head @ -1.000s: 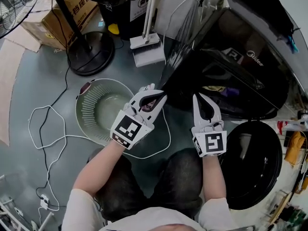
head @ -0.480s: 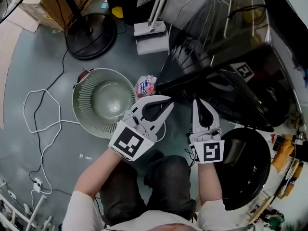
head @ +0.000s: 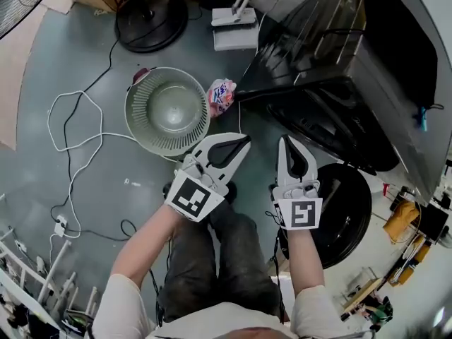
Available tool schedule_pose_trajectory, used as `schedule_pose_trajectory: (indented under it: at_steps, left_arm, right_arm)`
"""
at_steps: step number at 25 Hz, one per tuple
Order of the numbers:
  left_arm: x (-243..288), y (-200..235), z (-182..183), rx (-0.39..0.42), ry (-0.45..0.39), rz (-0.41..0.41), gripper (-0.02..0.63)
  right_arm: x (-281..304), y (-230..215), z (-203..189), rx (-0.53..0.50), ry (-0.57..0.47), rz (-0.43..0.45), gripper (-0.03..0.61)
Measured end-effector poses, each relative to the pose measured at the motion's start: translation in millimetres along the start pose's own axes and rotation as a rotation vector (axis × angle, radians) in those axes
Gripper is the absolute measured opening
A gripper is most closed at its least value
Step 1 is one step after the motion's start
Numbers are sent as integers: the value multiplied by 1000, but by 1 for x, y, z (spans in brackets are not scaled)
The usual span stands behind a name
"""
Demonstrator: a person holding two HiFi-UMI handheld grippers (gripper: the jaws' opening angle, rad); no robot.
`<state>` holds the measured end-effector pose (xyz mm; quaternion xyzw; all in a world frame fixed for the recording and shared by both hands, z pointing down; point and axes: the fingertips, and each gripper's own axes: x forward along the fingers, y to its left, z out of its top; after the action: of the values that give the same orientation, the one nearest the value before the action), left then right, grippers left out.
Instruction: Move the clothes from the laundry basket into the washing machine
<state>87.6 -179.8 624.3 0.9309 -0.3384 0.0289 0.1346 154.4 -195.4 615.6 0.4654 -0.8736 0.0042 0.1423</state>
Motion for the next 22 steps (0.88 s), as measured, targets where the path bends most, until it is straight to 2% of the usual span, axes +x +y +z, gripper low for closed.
schedule_pose_trajectory:
  at_steps: [5, 9, 14, 22]
  left_arm:
    - [-31, -36, 81, -6, 12, 19, 6]
    - [-55, -63, 153, 26, 1, 18, 6]
    - [-87, -98, 226, 62, 29, 7, 6]
    - [-126, -153, 346, 173, 48, -31, 6]
  right_arm:
    - [-40, 8, 78, -10, 5, 17, 9]
    - [-73, 8, 147, -12, -9, 4, 9]
    - [-114, 8, 231, 3, -31, -24, 9]
    - [-177, 3, 336, 94, -23, -66, 11]
